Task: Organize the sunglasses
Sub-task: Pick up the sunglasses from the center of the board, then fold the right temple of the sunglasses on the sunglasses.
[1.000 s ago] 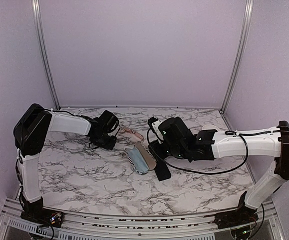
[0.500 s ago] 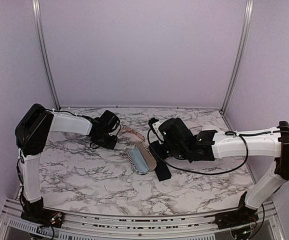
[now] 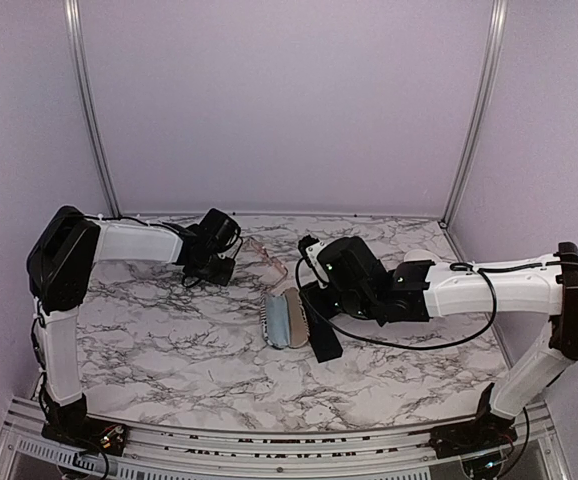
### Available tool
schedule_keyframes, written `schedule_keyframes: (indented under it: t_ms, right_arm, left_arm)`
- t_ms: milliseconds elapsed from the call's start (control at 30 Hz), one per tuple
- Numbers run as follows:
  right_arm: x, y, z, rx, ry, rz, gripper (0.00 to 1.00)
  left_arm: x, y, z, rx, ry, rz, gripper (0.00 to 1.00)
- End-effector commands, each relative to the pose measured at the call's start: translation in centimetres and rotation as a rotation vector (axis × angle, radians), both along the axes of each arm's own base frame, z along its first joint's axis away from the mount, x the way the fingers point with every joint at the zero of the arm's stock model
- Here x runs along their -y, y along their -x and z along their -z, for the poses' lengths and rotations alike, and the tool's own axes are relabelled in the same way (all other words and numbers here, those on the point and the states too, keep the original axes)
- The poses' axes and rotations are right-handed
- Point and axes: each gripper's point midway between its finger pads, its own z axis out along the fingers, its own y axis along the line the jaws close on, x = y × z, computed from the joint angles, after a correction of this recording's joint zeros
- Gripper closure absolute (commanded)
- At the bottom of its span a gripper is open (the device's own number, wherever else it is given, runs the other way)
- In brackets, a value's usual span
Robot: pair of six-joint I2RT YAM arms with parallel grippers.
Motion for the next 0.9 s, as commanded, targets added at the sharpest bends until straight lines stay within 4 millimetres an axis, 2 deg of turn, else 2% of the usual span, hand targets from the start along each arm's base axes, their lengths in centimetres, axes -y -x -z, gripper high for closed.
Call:
schedule_keyframes:
  t_ms: [0,200,367,600,667,800,867]
  right_arm:
    - [0.2,-0.5,-2.2,0.036,-0.026,0.017,0.55]
    - [0.4,-0.4,-2.2,0.038,-0.029,0.019,0.55]
    - [0.9,-0.5,-2.7,0.059,-0.016,0.025,0.54]
    - [2.0,-1.4,-5.1,0.116,-0.009,0.014,0.43]
    - [2.3,-1.8,-5.9,0.119,-0.025,0.013,0.37]
    - [2.6,-2.5,-7.3,0.081,-0.111,-0.037,0.31]
    - [2.5,-2.5,-8.2,0.076,-0.137,-0.076,0.25]
  left_arm:
    - [-0.7,-2.4,-5.2,0.13,0.01,-0.035,1.0]
    - [-1.2,-3.3,-6.9,0.172,0.006,-0.051,1.0]
    - [-1.7,-3.7,-9.1,0.22,-0.001,-0.062,1.0]
    - [-2.4,-3.1,-13.2,0.289,0.012,-0.051,1.0]
    - [-2.0,-2.6,-14.4,0.307,0.047,-0.025,1.0]
    - [-1.7,-1.7,-17.2,0.356,0.079,0.007,1.0]
    - [-0.7,-0.7,-18.3,0.375,0.079,0.063,1.0]
